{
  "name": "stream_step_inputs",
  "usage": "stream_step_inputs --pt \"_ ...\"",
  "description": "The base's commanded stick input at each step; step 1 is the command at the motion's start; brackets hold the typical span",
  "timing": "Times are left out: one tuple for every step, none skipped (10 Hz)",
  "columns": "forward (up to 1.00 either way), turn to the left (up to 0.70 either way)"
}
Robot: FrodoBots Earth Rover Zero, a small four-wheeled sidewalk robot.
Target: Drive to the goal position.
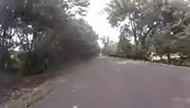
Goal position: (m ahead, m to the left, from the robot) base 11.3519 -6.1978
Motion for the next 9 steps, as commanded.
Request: stream_step_inputs --pt "0.7 0.0" --pt "0.7 0.0" --pt "0.7 0.0" --pt "0.7 0.0" --pt "0.7 0.0" --pt "0.7 0.0" --pt "0.7 0.0" --pt "0.7 0.0" --pt "0.7 0.0"
